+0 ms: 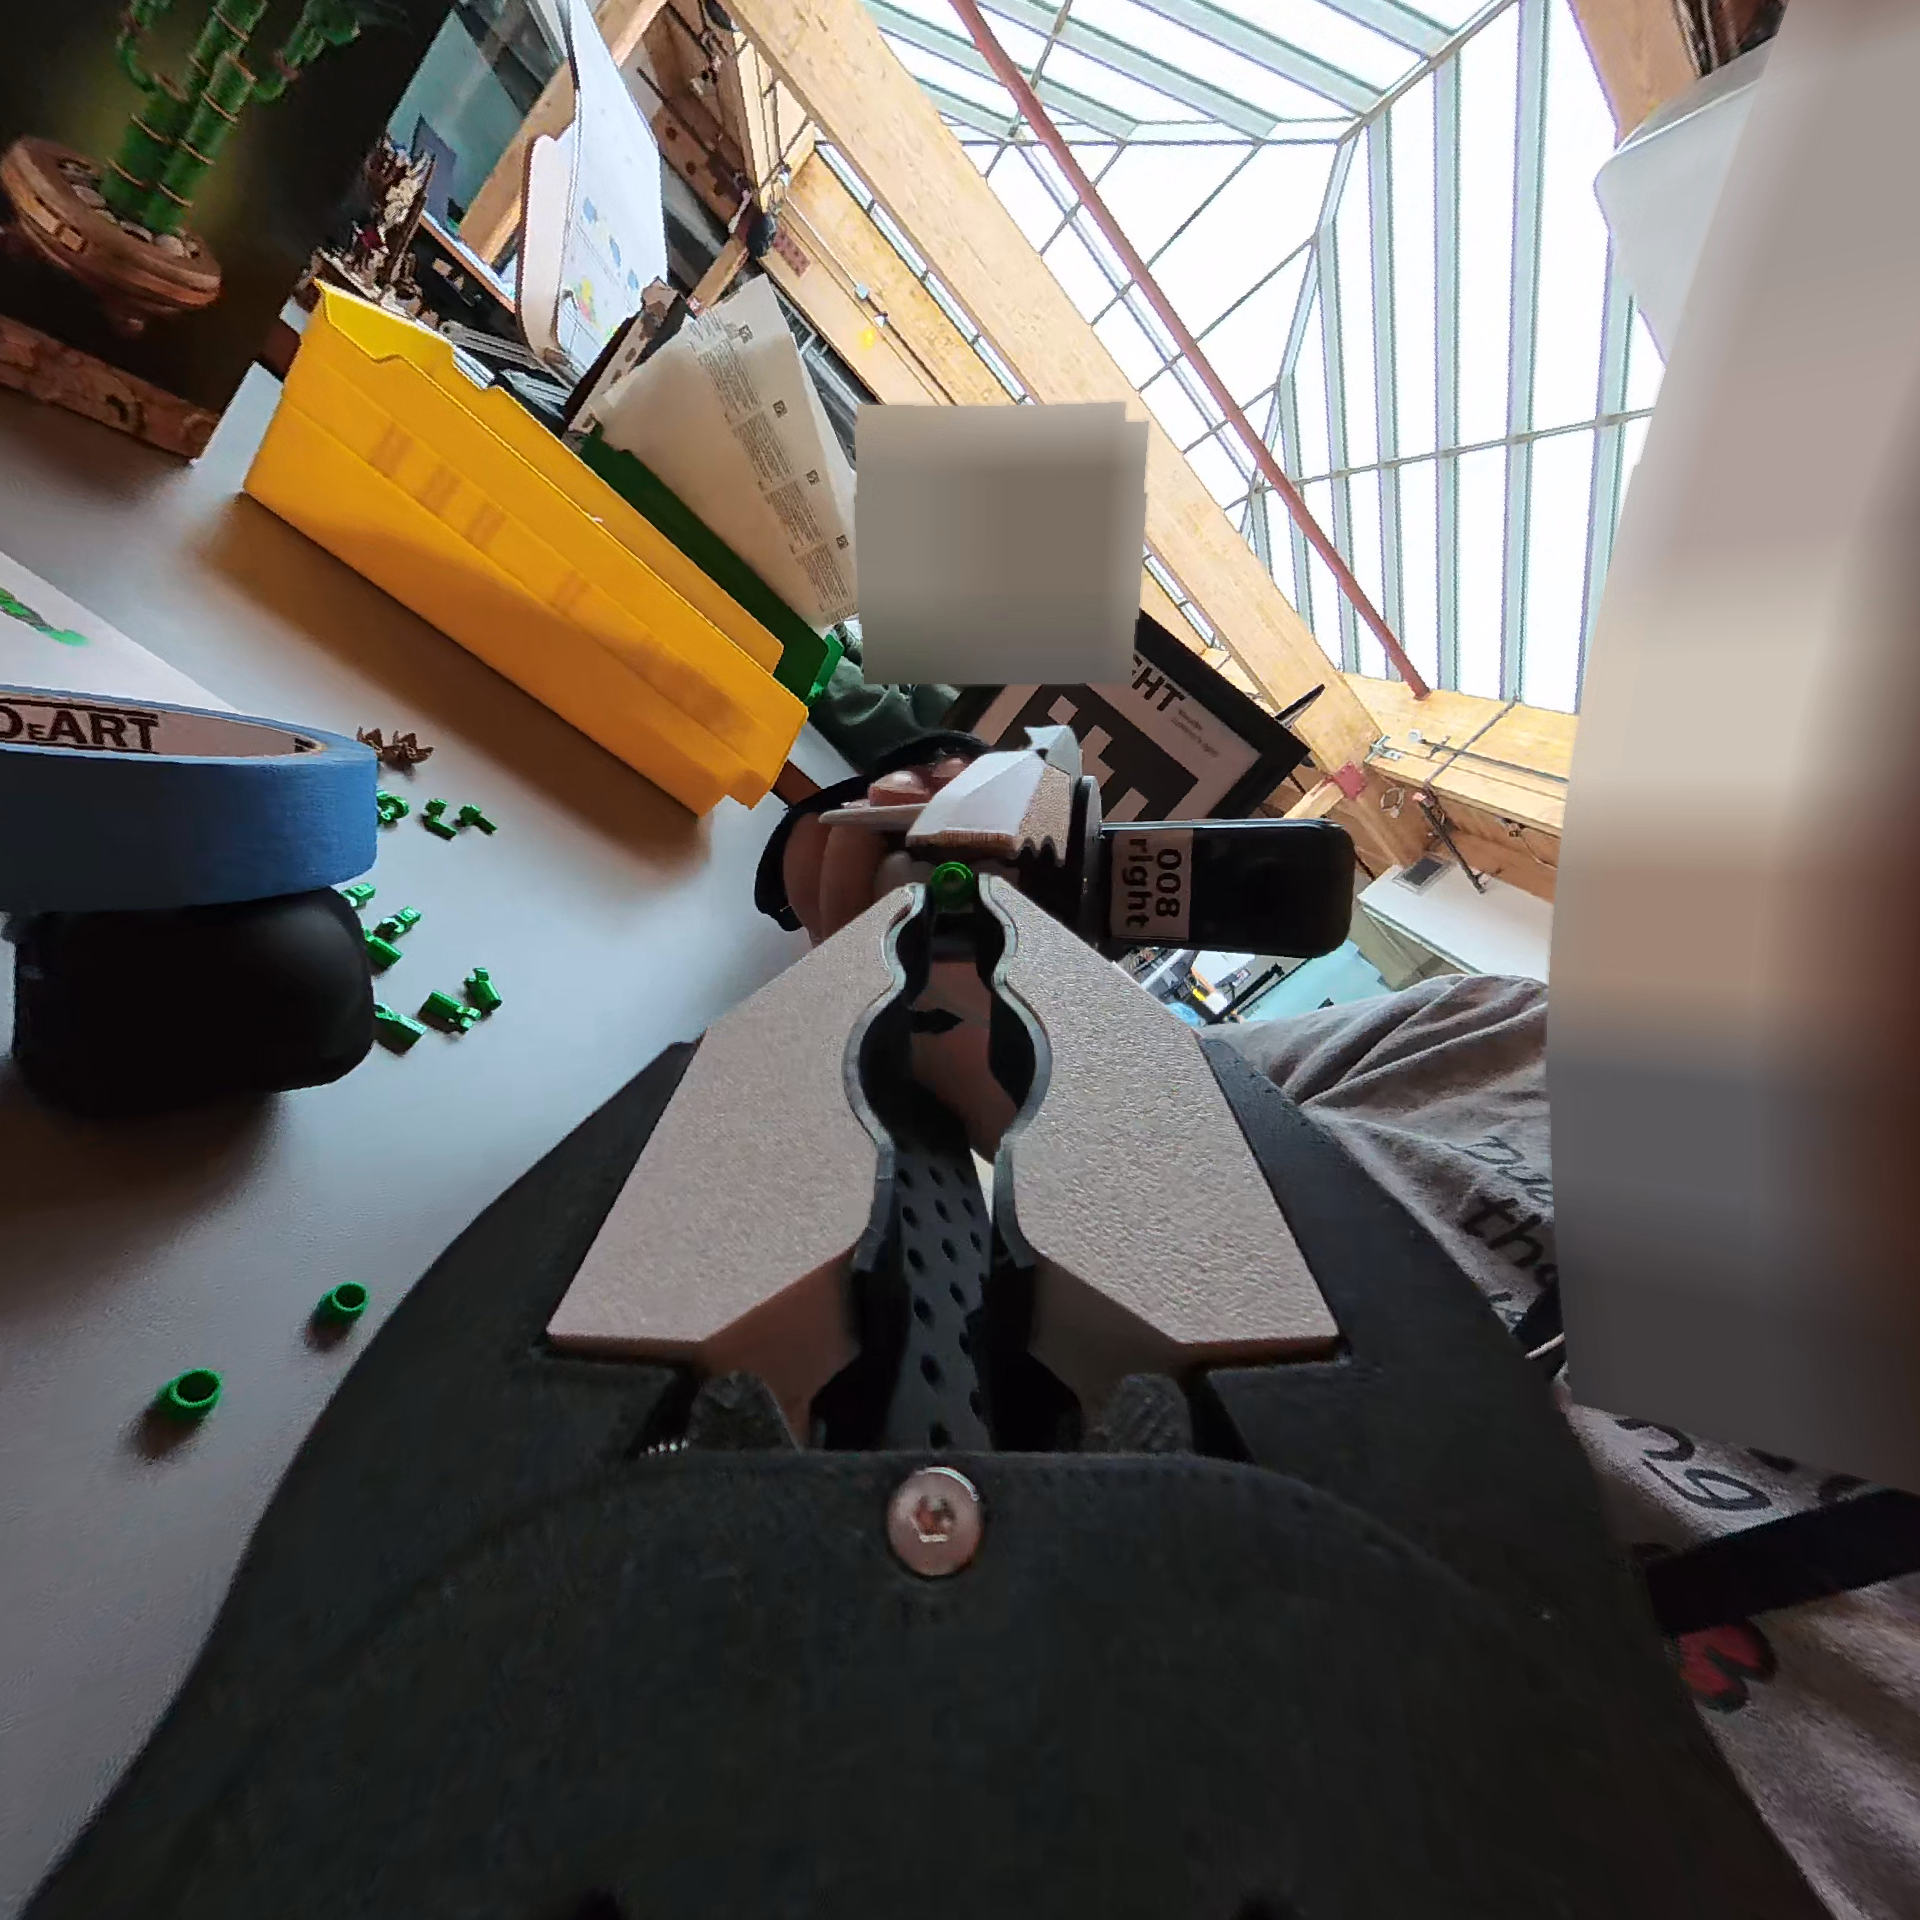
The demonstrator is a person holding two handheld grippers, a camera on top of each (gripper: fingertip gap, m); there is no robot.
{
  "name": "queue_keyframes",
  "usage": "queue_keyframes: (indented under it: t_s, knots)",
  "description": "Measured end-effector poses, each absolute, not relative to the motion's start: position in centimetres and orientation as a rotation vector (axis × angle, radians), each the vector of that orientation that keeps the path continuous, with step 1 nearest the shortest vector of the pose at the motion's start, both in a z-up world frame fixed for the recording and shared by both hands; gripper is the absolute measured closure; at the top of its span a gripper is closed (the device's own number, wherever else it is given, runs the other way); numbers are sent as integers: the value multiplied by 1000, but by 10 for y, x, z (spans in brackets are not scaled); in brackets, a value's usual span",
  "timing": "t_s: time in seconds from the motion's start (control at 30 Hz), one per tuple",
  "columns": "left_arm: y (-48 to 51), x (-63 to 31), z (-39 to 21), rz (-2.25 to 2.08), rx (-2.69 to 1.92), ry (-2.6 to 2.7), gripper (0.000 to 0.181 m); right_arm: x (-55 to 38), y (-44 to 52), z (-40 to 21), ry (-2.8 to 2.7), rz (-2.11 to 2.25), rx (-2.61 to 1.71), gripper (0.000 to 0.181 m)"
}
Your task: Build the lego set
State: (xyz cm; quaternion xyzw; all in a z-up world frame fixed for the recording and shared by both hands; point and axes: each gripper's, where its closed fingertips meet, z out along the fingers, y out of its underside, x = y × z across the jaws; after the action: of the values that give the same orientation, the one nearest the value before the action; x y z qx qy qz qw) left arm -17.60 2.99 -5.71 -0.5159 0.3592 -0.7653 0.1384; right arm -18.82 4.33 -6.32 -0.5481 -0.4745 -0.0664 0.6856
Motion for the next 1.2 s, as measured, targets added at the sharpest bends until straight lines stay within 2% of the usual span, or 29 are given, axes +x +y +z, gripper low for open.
queue_keyframes:
  t_s: [0.37,1.2]
  knots:
    - [23,-175,-60,-2261,-1508,1077,177,-189,37,-66,-1081,-75,-1239,174]
    - [29,-172,-72,-2135,-1583,1096,177,-183,39,-77,-1014,148,-1369,176]
